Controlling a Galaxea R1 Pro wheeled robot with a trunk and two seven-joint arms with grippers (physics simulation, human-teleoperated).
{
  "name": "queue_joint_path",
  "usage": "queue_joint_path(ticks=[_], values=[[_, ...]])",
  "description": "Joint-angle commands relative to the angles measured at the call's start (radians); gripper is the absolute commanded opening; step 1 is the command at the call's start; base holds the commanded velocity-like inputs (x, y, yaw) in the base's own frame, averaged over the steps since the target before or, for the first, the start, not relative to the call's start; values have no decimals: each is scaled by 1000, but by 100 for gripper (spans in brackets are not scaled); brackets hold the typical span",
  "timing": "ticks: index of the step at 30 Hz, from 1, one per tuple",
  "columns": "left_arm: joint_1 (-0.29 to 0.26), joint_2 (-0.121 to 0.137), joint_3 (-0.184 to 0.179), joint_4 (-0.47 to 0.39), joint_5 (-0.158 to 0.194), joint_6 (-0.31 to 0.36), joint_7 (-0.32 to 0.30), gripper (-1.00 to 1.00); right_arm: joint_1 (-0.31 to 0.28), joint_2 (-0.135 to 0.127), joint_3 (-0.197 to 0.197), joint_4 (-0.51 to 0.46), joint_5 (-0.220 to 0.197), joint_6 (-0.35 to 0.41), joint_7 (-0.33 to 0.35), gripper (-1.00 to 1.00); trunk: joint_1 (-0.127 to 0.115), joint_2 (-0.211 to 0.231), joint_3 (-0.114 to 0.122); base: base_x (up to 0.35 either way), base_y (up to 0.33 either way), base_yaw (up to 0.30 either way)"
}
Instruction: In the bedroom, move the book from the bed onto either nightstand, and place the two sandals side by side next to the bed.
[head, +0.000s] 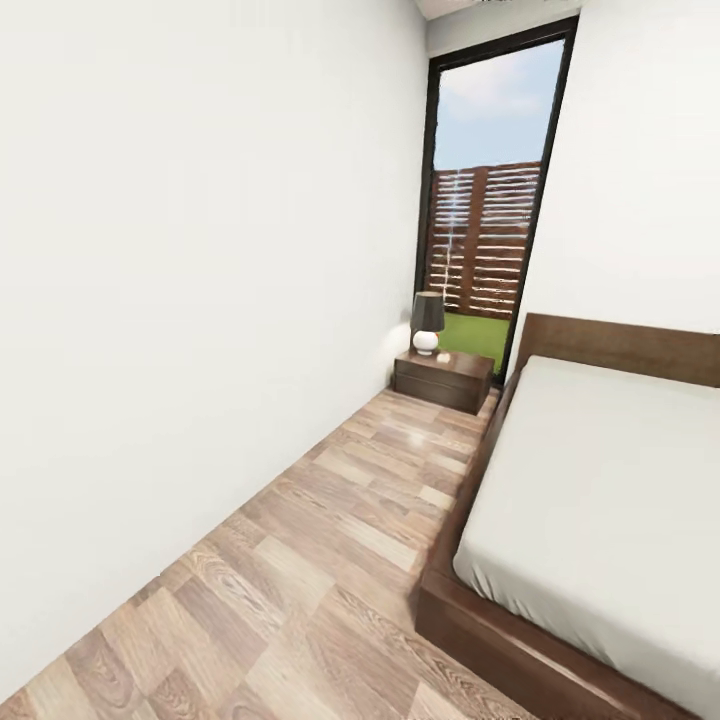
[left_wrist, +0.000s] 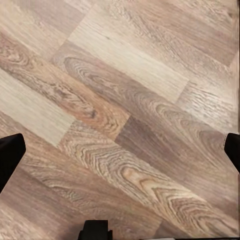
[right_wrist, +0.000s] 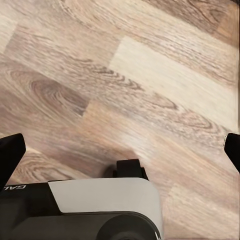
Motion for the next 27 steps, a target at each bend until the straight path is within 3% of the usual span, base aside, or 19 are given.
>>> queue_joint_path(ticks=[1, 27], values=[[0, 0, 0, 0, 0, -3, 0, 100, 0, 0, -1, 0, -3, -1, 0, 100, 0, 0, -1, 0, 0, -300], [0, 0, -1, 0, 0, -3, 0, 100, 0, 0, -2, 0, -4, -1, -1, 100, 0, 0, -1, 0, 0, -300]])
